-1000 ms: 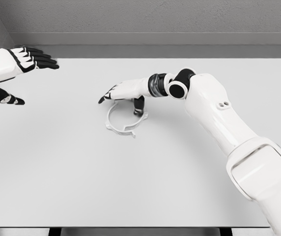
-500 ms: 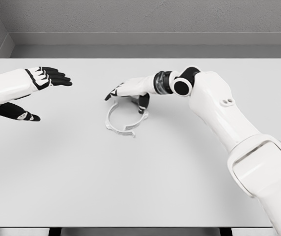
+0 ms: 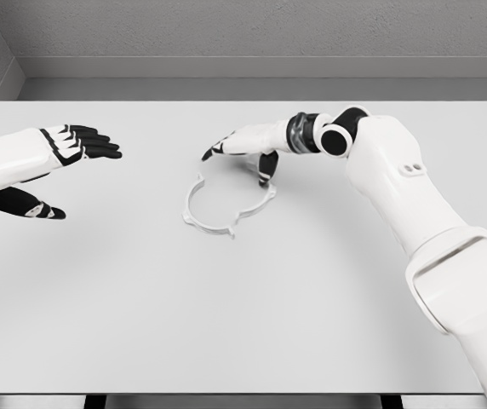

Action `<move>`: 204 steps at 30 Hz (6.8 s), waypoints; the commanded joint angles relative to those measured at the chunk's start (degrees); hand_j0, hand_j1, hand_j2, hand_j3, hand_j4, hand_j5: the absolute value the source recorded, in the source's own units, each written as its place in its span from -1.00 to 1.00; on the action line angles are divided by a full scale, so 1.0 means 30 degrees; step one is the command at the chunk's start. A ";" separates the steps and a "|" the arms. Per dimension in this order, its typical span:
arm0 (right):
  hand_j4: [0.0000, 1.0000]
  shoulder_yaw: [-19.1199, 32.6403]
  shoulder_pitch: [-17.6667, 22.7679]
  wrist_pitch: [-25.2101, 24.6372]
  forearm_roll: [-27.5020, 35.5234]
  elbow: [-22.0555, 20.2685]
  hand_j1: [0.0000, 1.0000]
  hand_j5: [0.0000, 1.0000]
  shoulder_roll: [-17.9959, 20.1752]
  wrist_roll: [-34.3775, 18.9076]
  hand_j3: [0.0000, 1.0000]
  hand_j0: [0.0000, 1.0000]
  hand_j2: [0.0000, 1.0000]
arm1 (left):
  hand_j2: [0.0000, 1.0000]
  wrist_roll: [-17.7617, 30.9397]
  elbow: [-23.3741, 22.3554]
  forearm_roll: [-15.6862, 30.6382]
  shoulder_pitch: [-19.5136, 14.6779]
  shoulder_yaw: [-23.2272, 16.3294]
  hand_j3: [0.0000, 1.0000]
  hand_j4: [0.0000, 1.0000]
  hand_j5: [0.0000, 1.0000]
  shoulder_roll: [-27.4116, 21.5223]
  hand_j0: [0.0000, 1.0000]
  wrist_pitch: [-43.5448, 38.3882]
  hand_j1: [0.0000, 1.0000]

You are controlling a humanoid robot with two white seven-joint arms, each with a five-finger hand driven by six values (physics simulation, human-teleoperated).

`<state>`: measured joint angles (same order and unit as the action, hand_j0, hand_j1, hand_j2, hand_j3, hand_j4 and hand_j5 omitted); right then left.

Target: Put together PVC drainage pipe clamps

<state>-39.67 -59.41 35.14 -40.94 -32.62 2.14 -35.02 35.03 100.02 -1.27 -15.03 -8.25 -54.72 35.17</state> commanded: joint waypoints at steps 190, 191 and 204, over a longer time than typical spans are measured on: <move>1.00 0.3058 0.3516 -0.0048 -0.0065 -0.4743 1.00 1.00 0.1250 0.0277 1.00 1.00 1.00 | 1.00 -0.0010 0.0321 0.0601 -0.2551 -0.1645 1.00 1.00 1.00 0.2420 1.00 -0.0056 1.00; 1.00 0.3058 0.3516 -0.0048 -0.0065 -0.4772 1.00 1.00 0.1250 0.0277 1.00 1.00 1.00 | 1.00 -0.0010 0.0321 -0.0537 -0.1029 -0.2200 1.00 1.00 1.00 0.2537 1.00 -0.0056 1.00; 1.00 0.2589 0.3398 -0.0048 -0.0065 -0.4772 1.00 1.00 0.0752 0.0014 1.00 1.00 1.00 | 1.00 -0.0010 -0.0441 -0.2681 0.1758 0.0787 1.00 1.00 1.00 0.3563 1.00 -0.0056 1.00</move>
<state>-31.59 -49.31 35.15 -41.55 -46.90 4.86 -34.91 35.03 99.14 -9.67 -9.76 -6.69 -43.98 35.16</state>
